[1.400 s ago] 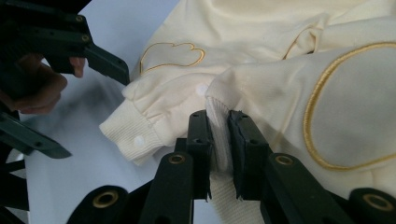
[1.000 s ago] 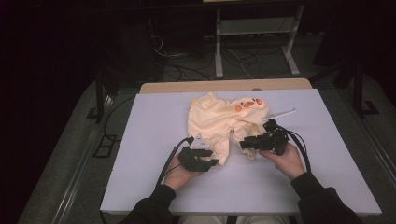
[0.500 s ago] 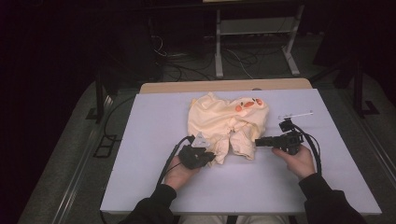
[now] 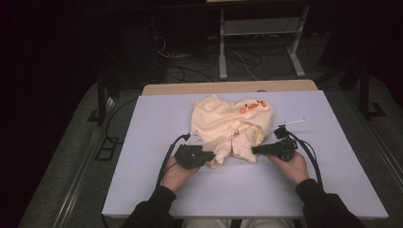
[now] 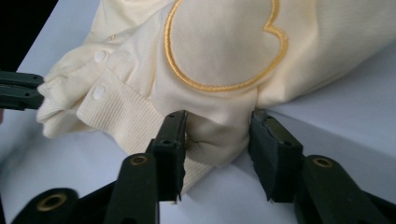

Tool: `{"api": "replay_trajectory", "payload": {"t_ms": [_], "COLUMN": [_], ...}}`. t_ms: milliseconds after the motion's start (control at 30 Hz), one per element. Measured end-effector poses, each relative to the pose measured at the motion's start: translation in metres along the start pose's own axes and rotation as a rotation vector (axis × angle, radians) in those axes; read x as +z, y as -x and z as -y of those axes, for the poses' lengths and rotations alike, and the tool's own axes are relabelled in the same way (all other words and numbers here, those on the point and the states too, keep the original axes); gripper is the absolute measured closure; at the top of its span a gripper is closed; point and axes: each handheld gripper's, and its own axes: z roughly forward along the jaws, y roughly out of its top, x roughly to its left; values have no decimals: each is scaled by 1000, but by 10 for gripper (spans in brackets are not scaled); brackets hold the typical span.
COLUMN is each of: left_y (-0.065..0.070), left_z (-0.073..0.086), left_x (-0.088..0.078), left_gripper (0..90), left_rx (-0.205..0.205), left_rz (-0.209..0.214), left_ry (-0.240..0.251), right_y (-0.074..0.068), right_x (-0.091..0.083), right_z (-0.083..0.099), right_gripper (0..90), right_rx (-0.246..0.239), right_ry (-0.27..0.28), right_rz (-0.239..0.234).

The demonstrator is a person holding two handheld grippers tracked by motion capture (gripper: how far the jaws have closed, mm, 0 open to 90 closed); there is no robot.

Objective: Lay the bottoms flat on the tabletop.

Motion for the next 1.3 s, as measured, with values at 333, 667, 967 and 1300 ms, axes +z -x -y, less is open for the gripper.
{"api": "replay_trajectory", "payload": {"t_ms": [333, 667, 967, 1300], "left_y": [-2, -5, -2, 10], "left_z": [-1, -9, -7, 1], "left_x": [-2, -19, -12, 19], "left_gripper": [845, 852, 854, 847], "left_rx": [-3, 0, 37, 62], "left_rz": [16, 24, 91, 142], "left_ry": [-8, 30, -38, -207], "right_y": [-11, -3, 11, 26], "right_x": [-4, -45, -72, -70], "right_z": [-3, -3, 2, 10], "right_gripper": [782, 782, 783, 774], "right_rx": [-63, -108, -112, -83], "right_ry": [-11, -50, -60, -118], "right_rz": [47, 47, 89, 161]}}
